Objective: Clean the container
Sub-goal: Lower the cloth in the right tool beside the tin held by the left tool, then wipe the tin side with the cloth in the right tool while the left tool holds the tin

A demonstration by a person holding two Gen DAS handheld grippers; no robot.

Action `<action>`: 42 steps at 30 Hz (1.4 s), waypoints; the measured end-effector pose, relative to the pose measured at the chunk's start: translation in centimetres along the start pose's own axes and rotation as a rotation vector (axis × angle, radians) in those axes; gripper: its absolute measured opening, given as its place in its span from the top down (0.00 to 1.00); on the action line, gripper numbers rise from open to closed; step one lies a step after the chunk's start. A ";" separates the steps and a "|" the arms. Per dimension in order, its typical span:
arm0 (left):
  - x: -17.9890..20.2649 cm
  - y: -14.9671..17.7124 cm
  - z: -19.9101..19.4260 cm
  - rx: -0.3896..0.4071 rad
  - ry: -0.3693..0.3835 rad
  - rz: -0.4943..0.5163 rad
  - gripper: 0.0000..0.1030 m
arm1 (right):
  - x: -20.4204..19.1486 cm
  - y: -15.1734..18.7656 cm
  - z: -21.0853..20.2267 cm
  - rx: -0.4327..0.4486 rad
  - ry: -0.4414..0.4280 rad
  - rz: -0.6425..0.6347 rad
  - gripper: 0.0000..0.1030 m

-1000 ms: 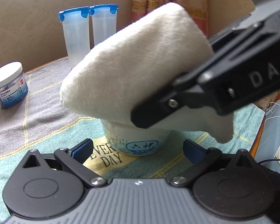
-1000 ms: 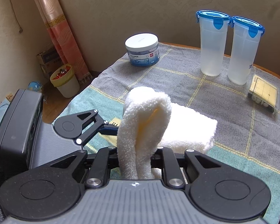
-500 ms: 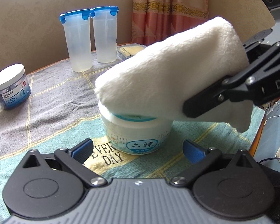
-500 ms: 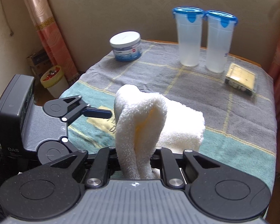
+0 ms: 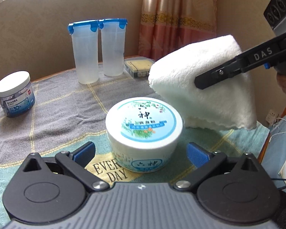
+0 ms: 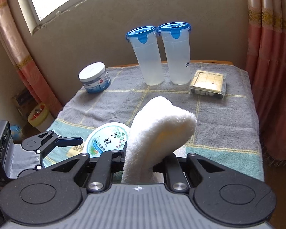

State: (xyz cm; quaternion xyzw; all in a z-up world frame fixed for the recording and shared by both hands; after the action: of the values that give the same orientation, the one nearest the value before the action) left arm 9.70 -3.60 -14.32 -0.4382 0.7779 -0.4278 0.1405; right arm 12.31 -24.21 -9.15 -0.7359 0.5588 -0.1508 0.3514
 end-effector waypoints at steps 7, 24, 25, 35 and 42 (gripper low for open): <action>-0.4 -0.8 -0.1 0.016 -0.018 0.002 0.01 | 0.1 -0.5 2.4 -0.031 -0.040 0.026 0.83; -1.0 -1.0 -0.1 0.035 -0.026 -0.026 0.01 | -0.5 2.9 3.8 -0.139 -0.059 -0.012 0.82; -1.0 -0.9 -0.2 0.036 -0.031 -0.027 0.01 | -0.6 3.1 3.7 -0.142 -0.061 -0.017 0.82; -1.0 -0.7 -0.6 0.038 -0.056 -0.021 0.01 | -2.3 5.2 2.0 -0.169 -0.075 -0.060 0.80; -1.1 -0.6 -0.9 0.037 -0.067 -0.032 0.01 | -3.7 6.3 0.9 -0.176 -0.111 -0.070 0.80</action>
State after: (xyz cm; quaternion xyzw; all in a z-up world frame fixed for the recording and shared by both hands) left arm 10.18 -2.37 -13.48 -0.4619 0.7578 -0.4292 0.1679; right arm 7.16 -21.29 -13.50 -0.7902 0.5235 -0.0722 0.3104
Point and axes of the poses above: each gripper's, at about its wrist camera, not at the fingertips, and z roughly the way its jaws point, x to its right, y to its underside, the point moved 5 cm from there along z, roughly the way its jaws point, and after that the axes turned 8 degrees about y, right-handed, at the moved point
